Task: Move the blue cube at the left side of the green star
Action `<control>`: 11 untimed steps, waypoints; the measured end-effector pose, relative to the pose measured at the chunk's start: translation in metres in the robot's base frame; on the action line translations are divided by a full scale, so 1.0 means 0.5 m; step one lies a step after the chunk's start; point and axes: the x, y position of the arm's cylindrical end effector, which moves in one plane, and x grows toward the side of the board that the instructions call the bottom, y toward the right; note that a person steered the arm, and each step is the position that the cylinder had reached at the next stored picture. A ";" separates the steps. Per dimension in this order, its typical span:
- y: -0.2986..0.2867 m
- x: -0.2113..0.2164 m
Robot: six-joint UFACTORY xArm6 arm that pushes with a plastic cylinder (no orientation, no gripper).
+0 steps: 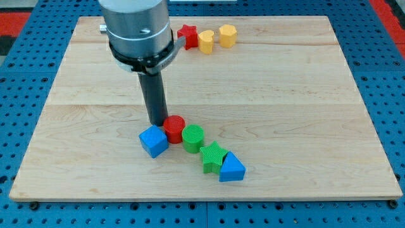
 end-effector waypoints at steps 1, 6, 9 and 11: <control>0.033 0.024; -0.076 0.040; 0.071 0.113; -0.019 -0.010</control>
